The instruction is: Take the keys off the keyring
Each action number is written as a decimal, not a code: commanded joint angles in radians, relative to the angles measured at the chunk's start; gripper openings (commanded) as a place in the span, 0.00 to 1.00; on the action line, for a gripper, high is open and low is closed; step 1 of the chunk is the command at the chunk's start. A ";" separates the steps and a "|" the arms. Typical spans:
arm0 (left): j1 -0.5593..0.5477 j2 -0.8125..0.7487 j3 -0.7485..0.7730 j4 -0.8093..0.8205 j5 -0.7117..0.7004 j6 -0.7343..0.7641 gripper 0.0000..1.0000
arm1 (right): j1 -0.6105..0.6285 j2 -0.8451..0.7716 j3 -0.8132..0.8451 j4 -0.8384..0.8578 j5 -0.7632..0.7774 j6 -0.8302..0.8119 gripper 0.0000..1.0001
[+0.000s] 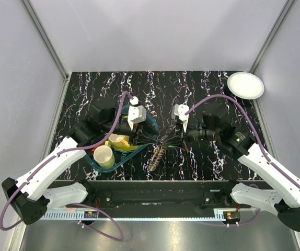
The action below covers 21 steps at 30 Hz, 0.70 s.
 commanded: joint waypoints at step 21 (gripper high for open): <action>-0.051 0.061 0.050 -0.061 -0.070 0.050 0.27 | -0.005 0.032 0.018 0.100 -0.116 0.054 0.00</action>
